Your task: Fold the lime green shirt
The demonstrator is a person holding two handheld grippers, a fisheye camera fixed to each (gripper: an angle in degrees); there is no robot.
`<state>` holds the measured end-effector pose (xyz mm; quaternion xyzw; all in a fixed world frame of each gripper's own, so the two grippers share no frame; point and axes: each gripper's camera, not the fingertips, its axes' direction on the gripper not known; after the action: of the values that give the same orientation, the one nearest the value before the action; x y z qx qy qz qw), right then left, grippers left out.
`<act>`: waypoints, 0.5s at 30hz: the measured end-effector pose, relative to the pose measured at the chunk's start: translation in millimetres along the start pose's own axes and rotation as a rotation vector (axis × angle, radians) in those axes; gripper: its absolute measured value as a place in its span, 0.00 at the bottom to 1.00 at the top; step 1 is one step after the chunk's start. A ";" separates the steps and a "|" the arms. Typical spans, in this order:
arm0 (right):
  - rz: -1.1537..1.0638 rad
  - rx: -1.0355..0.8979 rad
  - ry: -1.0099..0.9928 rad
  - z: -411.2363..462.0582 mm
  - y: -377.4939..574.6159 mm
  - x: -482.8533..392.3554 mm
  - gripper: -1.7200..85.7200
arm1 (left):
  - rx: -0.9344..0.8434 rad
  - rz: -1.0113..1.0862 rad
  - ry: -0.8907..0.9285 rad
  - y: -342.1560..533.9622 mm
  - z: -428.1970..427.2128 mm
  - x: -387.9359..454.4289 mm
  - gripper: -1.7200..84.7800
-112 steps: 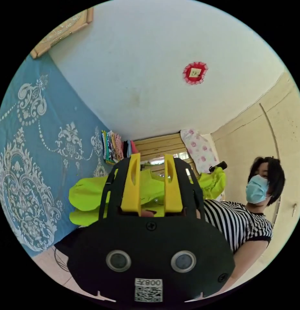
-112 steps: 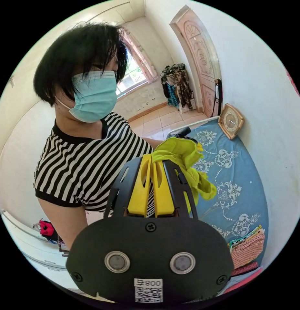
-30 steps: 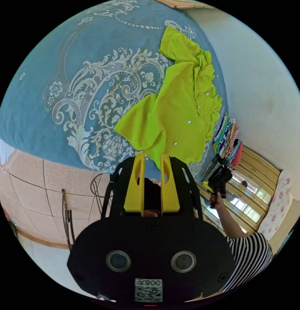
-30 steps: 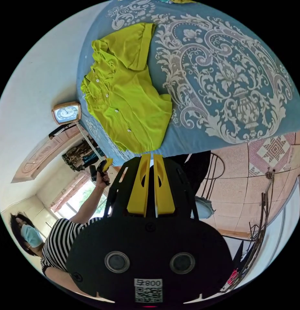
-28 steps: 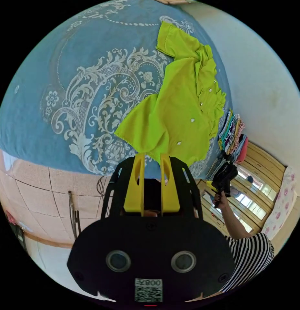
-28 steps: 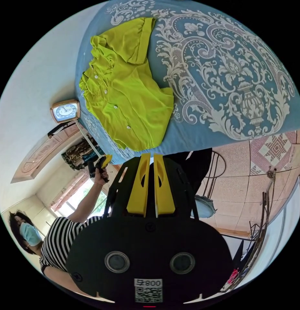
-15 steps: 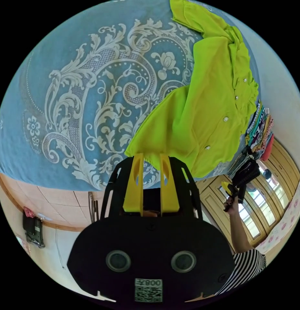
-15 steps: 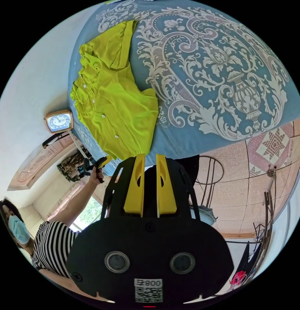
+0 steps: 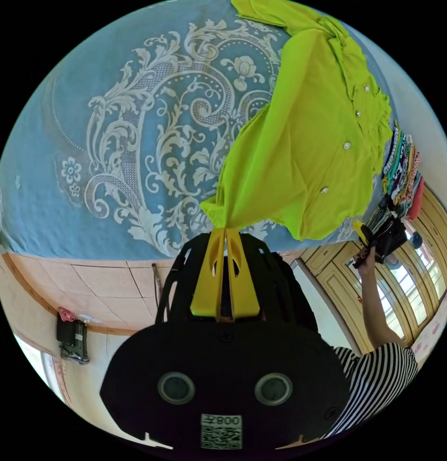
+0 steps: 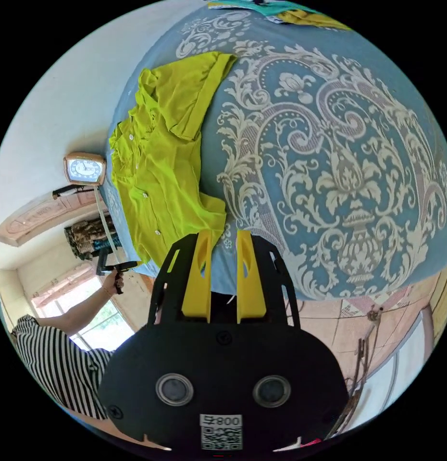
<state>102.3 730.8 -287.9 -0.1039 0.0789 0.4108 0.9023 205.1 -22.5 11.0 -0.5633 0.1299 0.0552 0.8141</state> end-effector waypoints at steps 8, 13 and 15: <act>-0.259 -0.090 0.158 7.5 -31.3 14.7 0.13 | 0.005 -0.048 -0.019 12.3 3.9 -41.3 0.02; -0.272 -0.106 0.197 14.6 -43.4 31.9 0.10 | -0.012 -0.028 -0.034 4.7 13.7 -47.4 0.02; -0.319 -0.163 0.149 13.8 -43.4 40.7 0.05 | -0.022 -0.009 -0.041 1.9 17.3 -48.3 0.02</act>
<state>162.4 736.0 -278.5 -0.2180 0.0943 0.2587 0.9363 160.8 -3.0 28.2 -0.5715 0.1100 0.0644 0.8106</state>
